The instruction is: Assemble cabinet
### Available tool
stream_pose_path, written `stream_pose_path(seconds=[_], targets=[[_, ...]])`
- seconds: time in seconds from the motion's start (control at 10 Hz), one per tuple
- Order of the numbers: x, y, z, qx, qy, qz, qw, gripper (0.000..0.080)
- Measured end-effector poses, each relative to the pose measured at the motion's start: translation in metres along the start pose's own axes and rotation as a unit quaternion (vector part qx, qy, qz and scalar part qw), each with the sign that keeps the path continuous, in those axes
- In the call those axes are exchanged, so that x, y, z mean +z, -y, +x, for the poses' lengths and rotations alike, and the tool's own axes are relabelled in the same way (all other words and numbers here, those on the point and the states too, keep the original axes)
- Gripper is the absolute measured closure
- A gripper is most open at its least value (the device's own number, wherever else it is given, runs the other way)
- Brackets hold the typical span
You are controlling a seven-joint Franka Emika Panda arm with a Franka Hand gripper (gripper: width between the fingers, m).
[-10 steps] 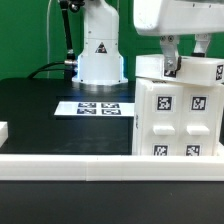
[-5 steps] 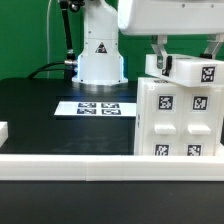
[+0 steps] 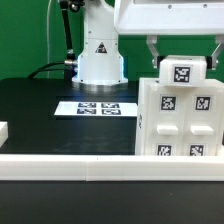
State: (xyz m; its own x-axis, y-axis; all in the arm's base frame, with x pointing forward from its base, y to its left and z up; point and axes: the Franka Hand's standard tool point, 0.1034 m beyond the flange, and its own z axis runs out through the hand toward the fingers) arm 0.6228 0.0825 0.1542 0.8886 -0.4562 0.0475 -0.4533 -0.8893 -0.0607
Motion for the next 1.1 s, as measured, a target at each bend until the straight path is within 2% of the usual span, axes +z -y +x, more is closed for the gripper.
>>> stream_pose_path(seconds=[0.2,0.4,0.6,0.8,1.0,1.1], targets=[[0.0002,-0.0009,0.0006,0.097,0.000,0.001,0.995,0.0236],[0.0002,-0.0014,0.0014,0.205,-0.002,0.002,0.979,0.0236],[0.0001,-0.0026,0.0020,0.307,-0.003,0.001,0.952,0.0236],[-0.0002,-0.0031,0.0026,0.422,0.005,0.008,0.906,0.0236],[0.0000,-0.0033,0.0028,0.484,0.009,0.010,0.875,0.0236],[0.0000,-0.0033,0.0028,0.492,0.010,0.010,0.871,0.0225]])
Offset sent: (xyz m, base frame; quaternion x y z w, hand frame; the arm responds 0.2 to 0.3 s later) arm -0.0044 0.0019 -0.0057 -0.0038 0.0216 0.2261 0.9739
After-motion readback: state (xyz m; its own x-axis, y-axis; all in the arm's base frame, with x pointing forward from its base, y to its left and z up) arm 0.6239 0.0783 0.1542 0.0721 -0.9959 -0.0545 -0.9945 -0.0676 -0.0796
